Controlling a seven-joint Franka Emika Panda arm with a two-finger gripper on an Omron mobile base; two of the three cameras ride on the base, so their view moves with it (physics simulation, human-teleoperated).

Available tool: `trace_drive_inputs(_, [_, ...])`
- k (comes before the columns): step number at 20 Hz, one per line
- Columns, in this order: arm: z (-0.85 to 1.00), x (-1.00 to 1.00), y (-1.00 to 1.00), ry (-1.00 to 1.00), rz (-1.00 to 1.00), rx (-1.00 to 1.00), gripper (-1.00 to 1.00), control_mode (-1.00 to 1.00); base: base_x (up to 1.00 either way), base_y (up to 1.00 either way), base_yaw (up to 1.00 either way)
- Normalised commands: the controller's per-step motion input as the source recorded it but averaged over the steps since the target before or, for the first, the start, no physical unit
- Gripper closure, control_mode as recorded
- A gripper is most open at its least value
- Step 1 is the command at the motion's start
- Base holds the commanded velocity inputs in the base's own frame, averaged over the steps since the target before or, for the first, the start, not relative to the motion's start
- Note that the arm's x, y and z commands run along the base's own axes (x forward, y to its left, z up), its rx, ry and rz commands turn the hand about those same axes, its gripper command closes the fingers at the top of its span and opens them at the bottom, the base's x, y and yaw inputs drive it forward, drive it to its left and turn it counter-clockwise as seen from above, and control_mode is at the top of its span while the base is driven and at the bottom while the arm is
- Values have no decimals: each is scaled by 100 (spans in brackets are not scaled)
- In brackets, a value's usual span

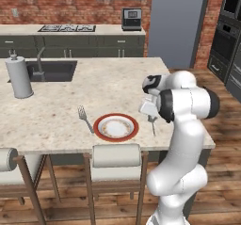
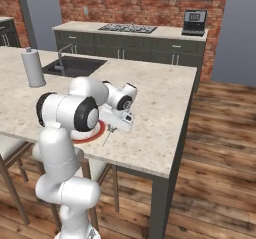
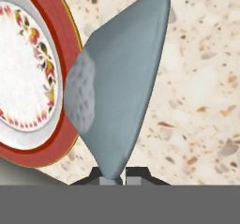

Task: Take the fork and place it on the left side of the plate. Then take the spoon and place it on the right side of the plate. Make sure they're directly next to the plate.

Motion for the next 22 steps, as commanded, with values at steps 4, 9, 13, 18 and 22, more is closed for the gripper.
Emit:
trace_drive_inputs(4, [-23,10,3,5,-10,0,100,-100,0,0,0])
trace_drive_inputs(9, [-29,4,16,2,-9,0,100,-100,0,0,0])
trace_drive_inputs(13, [-31,7,29,1,-8,0,100,-100,0,0,0])
trace_drive_inputs(18, [-31,13,35,0,-6,0,100,-100,0,0,0])
trace_drive_inputs(22, [-32,36,15,0,-3,0,100,-100,0,0,0])
